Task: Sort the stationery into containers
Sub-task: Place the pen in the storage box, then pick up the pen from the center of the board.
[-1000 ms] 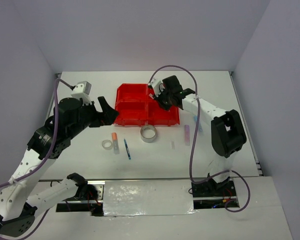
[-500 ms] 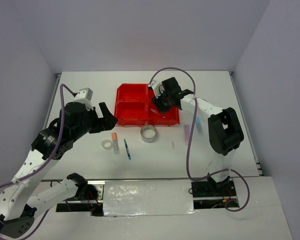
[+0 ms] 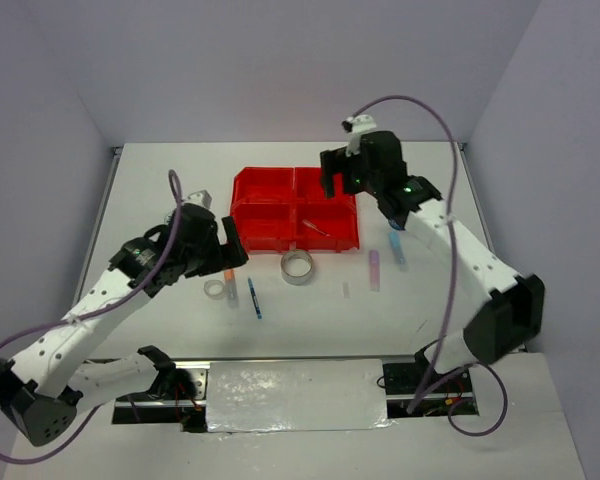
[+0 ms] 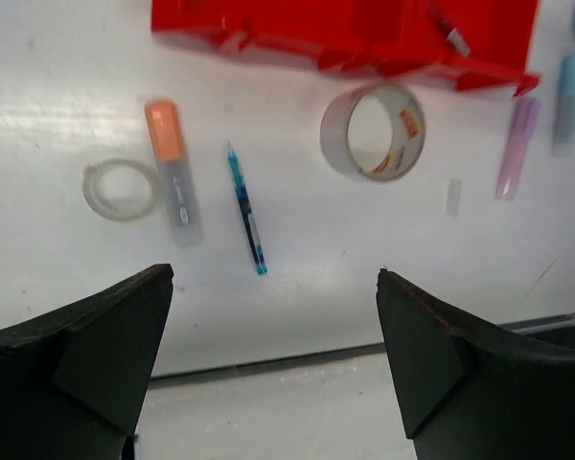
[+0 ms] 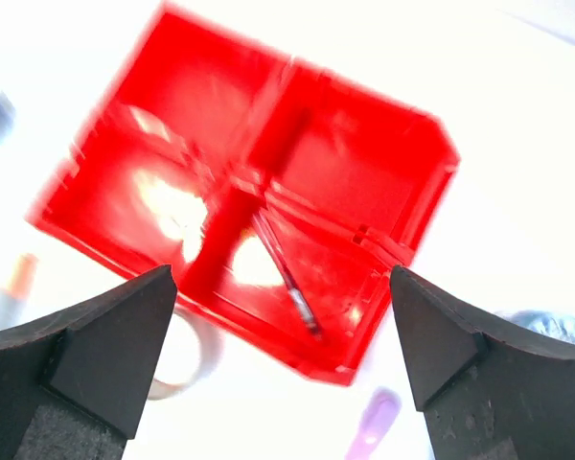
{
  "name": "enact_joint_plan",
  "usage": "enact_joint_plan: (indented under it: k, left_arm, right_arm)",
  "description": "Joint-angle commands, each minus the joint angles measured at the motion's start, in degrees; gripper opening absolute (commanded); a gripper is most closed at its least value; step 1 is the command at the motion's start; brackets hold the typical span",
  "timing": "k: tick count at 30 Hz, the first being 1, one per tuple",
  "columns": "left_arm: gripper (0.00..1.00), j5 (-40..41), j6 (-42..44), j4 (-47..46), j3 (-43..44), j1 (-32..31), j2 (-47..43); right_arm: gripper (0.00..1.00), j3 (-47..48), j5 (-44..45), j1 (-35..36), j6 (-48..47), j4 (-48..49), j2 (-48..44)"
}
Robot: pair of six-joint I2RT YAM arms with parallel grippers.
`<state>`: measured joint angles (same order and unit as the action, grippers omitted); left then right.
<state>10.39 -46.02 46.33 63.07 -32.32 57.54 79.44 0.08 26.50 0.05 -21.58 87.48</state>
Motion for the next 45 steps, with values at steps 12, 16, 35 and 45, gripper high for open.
enact_joint_plan:
  k: [12, 16, 35, 45]
  left_arm:
    - [0.87, 10.3, -21.9, 1.6, -6.1, -13.9, 19.1]
    - [0.85, 9.5, -19.7, -2.9, -5.8, -12.5, 24.7]
    - [0.69, 5.9, -18.1, -8.4, -4.0, -10.4, 38.4]
    - [0.44, 2.8, -18.2, -12.5, -8.4, -10.6, 41.4]
  right_arm:
    - [0.94, -24.3, 5.0, 0.0, 26.7, -7.4, -28.9]
    - [0.96, -29.9, 5.8, 0.1, 28.9, -8.5, -33.1]
    - [1.0, -27.3, 0.6, 0.4, 25.4, -11.5, -39.6]
    - [0.98, -25.5, -3.6, 0.2, 25.2, -10.1, -37.7]
